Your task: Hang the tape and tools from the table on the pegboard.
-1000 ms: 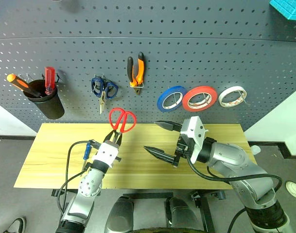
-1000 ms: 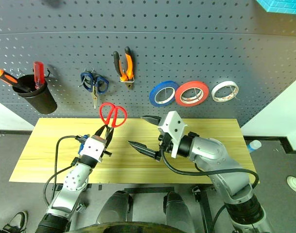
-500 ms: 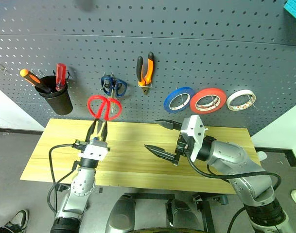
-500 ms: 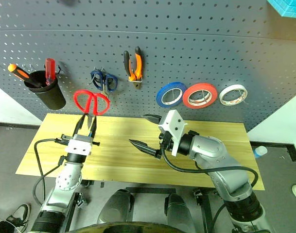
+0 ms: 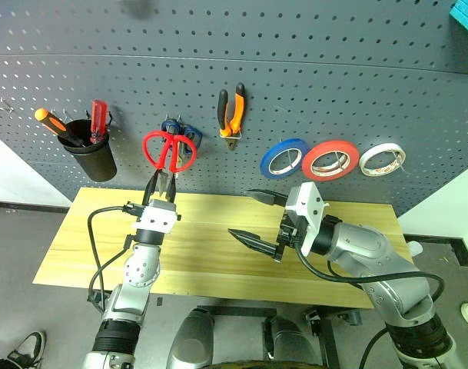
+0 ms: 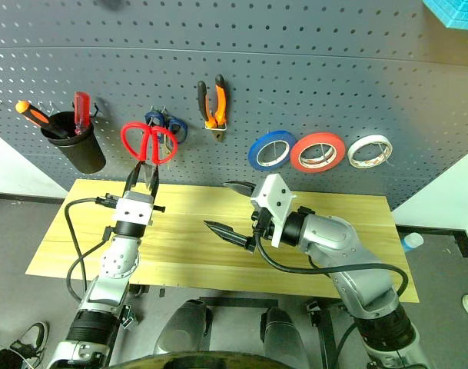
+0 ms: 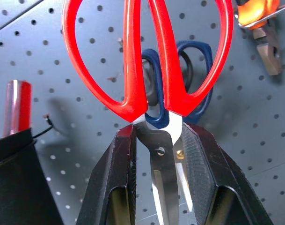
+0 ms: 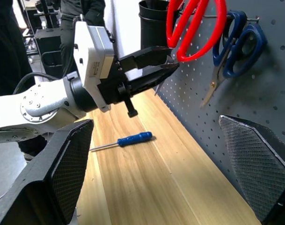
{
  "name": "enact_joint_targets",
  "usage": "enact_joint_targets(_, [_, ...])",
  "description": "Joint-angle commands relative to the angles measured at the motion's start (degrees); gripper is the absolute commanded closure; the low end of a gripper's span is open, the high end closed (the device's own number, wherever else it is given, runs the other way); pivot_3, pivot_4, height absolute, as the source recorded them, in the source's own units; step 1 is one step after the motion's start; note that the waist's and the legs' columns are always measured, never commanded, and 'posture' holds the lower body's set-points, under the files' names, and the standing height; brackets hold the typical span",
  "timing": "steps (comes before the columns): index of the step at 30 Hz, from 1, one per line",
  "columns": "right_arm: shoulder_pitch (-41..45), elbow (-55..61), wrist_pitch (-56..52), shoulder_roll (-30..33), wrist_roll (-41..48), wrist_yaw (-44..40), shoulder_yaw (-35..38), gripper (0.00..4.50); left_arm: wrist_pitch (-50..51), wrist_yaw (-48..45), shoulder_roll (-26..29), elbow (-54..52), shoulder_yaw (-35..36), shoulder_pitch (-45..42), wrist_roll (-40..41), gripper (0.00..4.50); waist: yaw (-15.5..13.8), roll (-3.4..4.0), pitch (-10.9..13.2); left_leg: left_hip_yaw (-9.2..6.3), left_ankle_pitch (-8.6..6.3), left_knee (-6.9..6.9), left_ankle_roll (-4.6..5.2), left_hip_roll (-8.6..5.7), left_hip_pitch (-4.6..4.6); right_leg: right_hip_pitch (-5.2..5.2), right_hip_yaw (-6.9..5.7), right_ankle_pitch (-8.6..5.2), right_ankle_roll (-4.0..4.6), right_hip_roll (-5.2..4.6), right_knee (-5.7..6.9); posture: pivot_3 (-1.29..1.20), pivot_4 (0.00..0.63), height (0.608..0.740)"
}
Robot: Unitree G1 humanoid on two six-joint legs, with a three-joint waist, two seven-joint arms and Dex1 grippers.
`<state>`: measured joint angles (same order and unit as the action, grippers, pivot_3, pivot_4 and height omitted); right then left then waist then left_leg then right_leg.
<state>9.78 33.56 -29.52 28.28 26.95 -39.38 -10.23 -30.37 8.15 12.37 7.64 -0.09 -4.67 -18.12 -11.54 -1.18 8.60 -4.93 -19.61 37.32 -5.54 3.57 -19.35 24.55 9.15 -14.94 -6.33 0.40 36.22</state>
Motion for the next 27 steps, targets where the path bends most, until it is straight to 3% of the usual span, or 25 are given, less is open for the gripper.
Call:
enact_joint_targets(1, [0.1, 2.22, 1.03, 0.05, -0.12, 0.31, 0.71, 0.0, -0.67, 0.05, 0.42, 0.15, 0.43, -1.09, 0.64, 3.45, -0.26, 0.01, -0.07, 0.0, 0.0, 0.0, 0.0, 0.0, 0.0, 0.0, 0.0, 0.0, 0.0, 0.0, 0.0, 0.28, 0.099, 0.727])
enact_joint_targets(19, [-0.26, 3.23, 0.55, -0.3, 0.0, 1.15, 0.37, 0.0, 0.0, 0.24, 0.48, 6.08, 0.2, -5.61, 0.53, 3.45, -0.34, 0.01, -0.54, 0.0, 0.0, 0.06, 0.0, -0.01, 0.02, -0.03, -0.01, 0.04, 0.02, 0.0, 0.04, 0.28, 0.1, 0.727])
enact_joint_targets(27, [-0.13, 3.44, 0.36, -0.45, 0.05, 1.65, 0.21, 0.0, -0.44, 1.68, -0.23, 14.28, -0.16, -11.7, 0.34, 3.45, -0.37, 0.01, -0.61, 0.0, 0.01, 0.11, 0.0, -0.03, 0.05, -0.08, -0.01, 0.06, 0.02, 0.0, 0.09, 0.27, 0.102, 0.727])
